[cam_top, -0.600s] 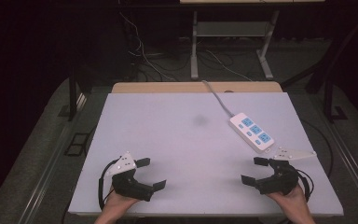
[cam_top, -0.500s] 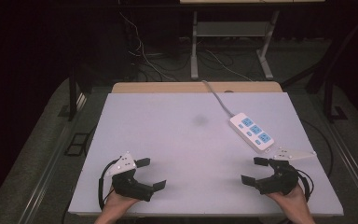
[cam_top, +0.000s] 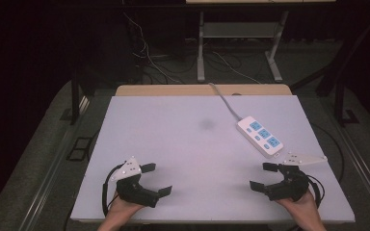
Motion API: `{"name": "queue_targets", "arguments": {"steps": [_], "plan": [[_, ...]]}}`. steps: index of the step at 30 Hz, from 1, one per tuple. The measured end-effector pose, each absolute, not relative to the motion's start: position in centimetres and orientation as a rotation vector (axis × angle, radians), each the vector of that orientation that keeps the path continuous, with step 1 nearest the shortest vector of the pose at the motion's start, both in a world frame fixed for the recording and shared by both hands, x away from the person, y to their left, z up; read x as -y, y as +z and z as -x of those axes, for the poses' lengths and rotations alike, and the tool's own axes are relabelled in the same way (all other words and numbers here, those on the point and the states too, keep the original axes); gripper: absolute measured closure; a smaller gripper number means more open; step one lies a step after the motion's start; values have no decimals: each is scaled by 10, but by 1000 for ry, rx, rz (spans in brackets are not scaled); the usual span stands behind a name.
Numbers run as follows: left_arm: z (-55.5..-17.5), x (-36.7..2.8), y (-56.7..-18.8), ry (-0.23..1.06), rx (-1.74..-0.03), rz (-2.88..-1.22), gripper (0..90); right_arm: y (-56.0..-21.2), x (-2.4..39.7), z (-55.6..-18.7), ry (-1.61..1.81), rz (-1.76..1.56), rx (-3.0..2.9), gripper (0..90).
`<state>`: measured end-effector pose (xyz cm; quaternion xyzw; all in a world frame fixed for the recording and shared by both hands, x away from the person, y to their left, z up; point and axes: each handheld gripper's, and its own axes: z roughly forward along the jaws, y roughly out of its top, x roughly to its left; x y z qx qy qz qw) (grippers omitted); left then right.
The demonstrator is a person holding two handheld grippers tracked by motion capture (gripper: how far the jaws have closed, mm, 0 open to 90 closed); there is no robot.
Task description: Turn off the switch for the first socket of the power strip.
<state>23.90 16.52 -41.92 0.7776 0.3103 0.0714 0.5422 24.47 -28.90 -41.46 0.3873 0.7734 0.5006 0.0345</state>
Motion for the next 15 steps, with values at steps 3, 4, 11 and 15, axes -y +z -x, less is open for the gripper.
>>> {"name": "queue_targets", "arguments": {"steps": [3, 4, 11, 15], "plan": [[-239, -166, -419, 169, -736, -1846, 0, -415, 289, -245, 1537, -1198, -2377, 13], [-239, -166, -419, 167, -739, -1845, 0, -415, 289, -245, 1535, -1198, -2378, 13], [-239, -165, -421, 161, -737, -1858, 0, -413, 289, -246, 1527, -1207, -2385, 13], [-239, -164, -421, 160, -737, -1858, 0, -412, 289, -246, 1516, -1207, -2395, 13]]}}
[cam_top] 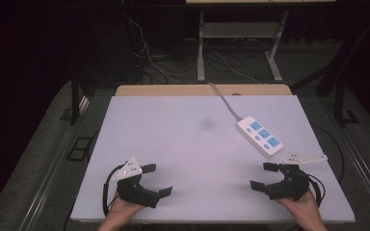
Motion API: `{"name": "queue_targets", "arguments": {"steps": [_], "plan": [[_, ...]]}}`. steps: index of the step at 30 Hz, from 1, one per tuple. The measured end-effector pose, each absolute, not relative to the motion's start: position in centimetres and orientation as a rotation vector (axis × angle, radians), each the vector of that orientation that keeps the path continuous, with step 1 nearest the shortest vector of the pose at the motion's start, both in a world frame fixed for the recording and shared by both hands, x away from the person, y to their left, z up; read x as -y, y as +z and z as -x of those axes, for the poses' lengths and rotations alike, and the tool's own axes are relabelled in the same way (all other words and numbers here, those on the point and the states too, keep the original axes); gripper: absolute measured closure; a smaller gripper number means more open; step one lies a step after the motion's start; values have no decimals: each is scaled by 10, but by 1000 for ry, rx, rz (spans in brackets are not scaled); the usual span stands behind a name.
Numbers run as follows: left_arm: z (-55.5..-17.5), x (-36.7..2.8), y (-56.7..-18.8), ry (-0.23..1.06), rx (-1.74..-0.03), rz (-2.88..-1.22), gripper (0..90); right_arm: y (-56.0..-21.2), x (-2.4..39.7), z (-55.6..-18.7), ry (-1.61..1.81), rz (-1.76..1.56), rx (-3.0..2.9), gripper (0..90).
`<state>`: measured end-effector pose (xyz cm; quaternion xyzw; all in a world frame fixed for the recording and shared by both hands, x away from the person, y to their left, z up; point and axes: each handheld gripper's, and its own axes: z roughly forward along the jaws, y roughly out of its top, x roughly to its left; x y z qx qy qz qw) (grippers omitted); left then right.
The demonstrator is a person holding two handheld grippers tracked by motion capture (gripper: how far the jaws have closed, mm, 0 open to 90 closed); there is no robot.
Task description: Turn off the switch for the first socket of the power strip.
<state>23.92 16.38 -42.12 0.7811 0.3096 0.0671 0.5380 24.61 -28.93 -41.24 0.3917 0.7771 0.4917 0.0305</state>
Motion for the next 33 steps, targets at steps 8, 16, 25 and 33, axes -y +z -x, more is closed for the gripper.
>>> {"name": "queue_targets", "arguments": {"steps": [8, 16, 25, 33], "plan": [[-240, -164, -422, 155, -737, -1861, 0, -409, 289, -249, 1485, -1220, -2428, 13], [-240, -164, -422, 153, -736, -1861, 0, -402, 287, -256, 1455, -1204, -2462, 13], [-240, -164, -422, 153, -739, -1857, 0, -396, 288, -265, 1438, -1200, -2478, 13], [-240, -164, -423, 144, -742, -1859, 0, -391, 289, -271, 1422, -1199, -2510, 13]]}}
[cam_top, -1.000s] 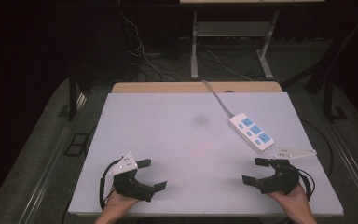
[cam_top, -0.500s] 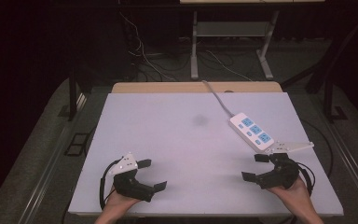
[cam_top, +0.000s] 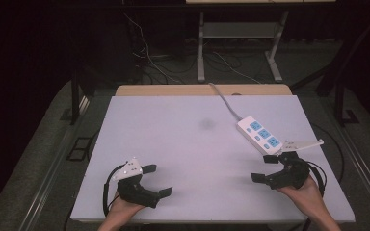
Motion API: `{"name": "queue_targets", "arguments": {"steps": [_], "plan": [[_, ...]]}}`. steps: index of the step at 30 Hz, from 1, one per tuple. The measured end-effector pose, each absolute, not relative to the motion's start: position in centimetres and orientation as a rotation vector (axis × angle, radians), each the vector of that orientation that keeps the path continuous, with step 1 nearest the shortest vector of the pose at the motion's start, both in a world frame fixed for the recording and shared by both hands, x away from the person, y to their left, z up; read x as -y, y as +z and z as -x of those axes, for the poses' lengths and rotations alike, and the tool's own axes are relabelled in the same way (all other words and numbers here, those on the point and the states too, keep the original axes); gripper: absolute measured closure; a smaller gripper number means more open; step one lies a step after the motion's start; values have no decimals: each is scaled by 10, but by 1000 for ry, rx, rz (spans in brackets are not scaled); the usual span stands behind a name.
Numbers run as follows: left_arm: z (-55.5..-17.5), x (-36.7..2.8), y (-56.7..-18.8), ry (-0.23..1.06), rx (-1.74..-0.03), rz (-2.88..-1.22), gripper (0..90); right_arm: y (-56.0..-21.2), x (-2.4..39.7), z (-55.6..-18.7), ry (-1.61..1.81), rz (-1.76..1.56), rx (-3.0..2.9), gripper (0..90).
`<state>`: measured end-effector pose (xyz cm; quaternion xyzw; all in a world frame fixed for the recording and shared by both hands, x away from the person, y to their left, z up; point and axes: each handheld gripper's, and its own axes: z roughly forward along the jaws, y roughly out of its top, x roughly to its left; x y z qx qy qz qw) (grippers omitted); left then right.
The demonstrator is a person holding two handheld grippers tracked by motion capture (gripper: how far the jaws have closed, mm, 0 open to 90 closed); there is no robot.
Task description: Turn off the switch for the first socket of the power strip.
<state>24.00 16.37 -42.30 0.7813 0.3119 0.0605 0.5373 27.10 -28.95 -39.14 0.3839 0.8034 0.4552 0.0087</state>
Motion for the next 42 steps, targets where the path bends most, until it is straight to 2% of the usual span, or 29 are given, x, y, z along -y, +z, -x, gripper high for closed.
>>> {"name": "queue_targets", "arguments": {"steps": [20, 42], "plan": [[-240, -164, -423, 144, -745, -1861, 0, -371, 292, -290, 1371, -1160, -2546, 13], [-240, -165, -423, 142, -751, -1852, 0, -346, 306, -328, 1343, -1190, -2534, 13]]}}
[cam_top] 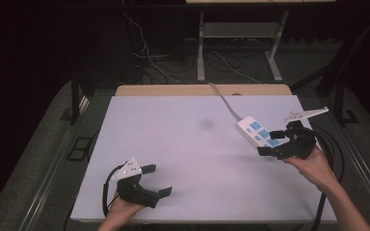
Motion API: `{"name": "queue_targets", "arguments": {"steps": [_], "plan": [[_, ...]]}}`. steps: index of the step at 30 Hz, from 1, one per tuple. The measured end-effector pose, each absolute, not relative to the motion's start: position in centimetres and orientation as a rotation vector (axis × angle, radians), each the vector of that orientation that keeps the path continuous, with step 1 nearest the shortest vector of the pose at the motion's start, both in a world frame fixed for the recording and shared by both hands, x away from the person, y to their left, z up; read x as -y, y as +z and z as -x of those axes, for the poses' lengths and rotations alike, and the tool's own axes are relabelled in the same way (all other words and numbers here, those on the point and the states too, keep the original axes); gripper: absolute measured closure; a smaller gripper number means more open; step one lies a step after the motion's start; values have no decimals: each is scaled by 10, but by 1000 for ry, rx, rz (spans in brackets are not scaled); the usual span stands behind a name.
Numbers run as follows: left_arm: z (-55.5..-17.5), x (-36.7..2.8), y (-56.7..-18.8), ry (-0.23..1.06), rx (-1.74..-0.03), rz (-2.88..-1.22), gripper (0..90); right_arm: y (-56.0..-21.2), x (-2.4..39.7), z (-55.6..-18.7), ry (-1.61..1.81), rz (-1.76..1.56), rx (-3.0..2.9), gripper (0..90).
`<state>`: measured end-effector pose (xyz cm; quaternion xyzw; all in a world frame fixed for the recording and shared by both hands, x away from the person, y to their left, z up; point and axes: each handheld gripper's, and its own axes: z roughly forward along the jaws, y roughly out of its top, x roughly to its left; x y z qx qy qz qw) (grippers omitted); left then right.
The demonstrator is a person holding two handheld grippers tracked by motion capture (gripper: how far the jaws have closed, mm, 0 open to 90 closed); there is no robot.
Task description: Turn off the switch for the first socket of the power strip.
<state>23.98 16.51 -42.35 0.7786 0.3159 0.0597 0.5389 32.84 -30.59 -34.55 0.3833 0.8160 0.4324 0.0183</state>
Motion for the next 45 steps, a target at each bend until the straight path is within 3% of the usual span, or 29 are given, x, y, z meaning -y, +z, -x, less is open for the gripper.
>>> {"name": "queue_targets", "arguments": {"steps": [27, 45], "plan": [[-240, -163, -425, 131, -737, -1861, 0, -339, 308, -374, 1284, -1291, -2513, 13], [-239, -160, -427, 133, -720, -1881, 0, -359, 303, -405, 1220, -1407, -2452, 14]]}}
